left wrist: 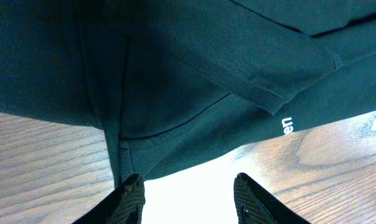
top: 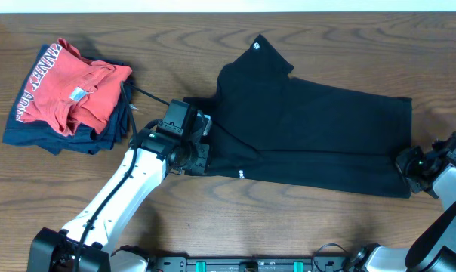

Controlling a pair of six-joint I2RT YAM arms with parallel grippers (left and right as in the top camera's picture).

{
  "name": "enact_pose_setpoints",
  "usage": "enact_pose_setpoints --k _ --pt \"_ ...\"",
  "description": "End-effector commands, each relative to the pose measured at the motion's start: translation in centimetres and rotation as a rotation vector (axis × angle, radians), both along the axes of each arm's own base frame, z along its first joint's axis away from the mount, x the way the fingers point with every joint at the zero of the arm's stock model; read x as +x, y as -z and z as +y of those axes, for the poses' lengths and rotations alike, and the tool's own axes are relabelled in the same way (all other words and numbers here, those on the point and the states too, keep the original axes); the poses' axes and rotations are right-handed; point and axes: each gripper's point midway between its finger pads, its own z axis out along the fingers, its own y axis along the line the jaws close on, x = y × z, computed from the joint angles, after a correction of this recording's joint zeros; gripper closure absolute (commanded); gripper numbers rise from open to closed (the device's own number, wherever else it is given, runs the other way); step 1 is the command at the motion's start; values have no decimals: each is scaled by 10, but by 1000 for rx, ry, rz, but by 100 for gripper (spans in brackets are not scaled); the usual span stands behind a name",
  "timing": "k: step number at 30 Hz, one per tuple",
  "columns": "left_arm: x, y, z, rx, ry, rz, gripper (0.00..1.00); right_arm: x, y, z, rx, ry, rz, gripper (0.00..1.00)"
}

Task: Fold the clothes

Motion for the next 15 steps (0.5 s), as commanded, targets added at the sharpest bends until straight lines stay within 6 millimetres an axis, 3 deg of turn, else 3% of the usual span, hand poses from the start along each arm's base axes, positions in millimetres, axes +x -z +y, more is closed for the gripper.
enact_pose_setpoints --k 1,6,9,12,14,15 --pt "9 -13 -6 -30 16 -40 52 13 -12 8 60 -28 -85 95" --pt "12 -19 -18 -92 45 -59 52 20 -16 5 73 15 -117 86" --pt "15 -22 -28 -112 79 -87 52 29 -22 -4 48 47 -157 97" --pt "15 -23 -37 -118 111 -108 52 35 -26 -9 31 58 -187 98" --pt "14 -24 -42 -123 129 -116 52 38 -28 -11 23 59 -200 87" --pt "13 -25 -45 -124 137 -117 52 39 -29 -12 17 59 -205 75"
